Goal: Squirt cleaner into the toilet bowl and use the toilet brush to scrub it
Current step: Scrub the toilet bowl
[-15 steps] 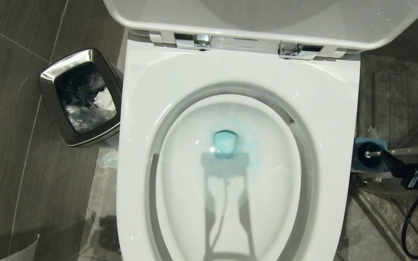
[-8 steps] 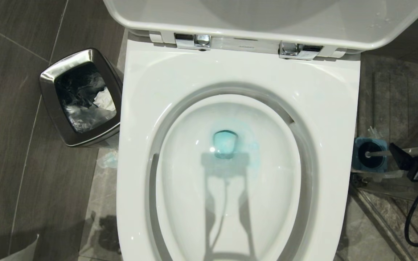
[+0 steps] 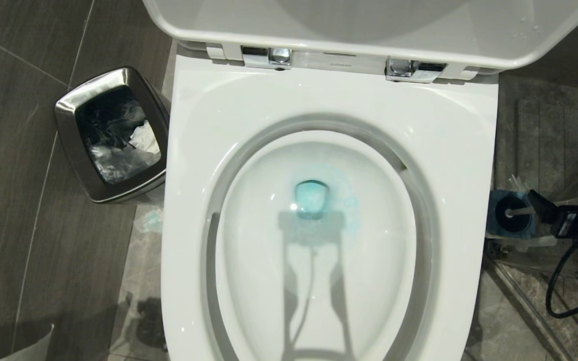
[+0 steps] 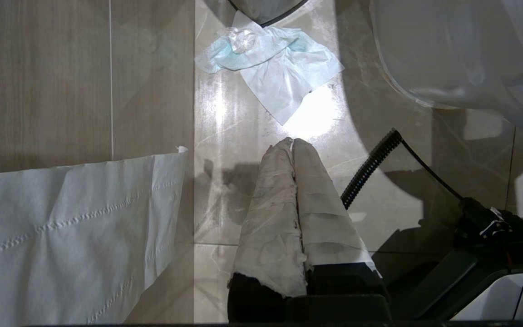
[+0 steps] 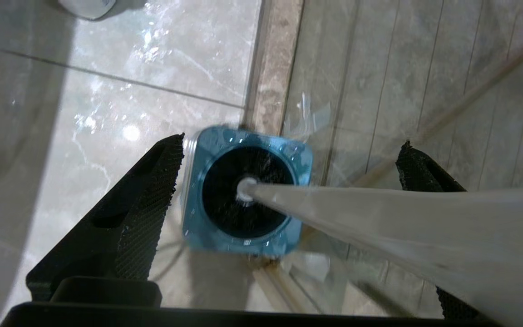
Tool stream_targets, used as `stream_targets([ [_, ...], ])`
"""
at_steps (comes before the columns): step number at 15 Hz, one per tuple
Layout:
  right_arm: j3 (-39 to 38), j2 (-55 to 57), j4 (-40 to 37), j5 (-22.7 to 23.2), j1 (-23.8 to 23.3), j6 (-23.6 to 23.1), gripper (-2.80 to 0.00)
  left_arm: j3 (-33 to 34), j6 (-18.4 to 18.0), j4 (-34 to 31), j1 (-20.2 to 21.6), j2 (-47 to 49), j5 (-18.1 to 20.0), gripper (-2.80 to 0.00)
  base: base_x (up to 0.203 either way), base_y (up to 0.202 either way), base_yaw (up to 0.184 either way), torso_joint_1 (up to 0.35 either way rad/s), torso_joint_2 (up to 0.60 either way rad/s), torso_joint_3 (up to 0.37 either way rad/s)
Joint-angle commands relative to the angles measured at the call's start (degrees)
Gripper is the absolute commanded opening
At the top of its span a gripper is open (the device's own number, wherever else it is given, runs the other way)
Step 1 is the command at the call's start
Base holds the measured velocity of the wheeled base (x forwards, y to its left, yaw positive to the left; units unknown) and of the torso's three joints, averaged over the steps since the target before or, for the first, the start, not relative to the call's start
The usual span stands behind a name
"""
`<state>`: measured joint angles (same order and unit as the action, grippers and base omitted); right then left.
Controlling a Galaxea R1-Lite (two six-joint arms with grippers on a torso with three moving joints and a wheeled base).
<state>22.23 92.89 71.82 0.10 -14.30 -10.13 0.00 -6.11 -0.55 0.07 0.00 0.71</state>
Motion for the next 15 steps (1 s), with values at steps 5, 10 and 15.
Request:
stream_targets([
  [5, 2.64, 4.94, 6.03, 0.5, 0.06, -0.05, 0.0, 0.09, -0.04, 0.01, 0.01, 0.09, 0.0, -2.8, 0.0, 0.0, 0.0, 0.0, 0.0, 0.0],
  [10, 2.73, 4.43, 8.34, 3.94, 0.04, 0.02, 0.0, 0.09, -0.04, -0.06, 0.01, 0.09, 0.0, -2.8, 0.0, 0.0, 0.0, 0.0, 0.0, 0.0],
  [15, 2.56, 4.32, 8.77, 5.26, 0.06, -0.06, -0.1, 0.09, -0.04, 0.02, 0.01, 0.05, 0.0, -2.8, 0.0, 0.0, 0.0, 0.0, 0.0, 0.0],
])
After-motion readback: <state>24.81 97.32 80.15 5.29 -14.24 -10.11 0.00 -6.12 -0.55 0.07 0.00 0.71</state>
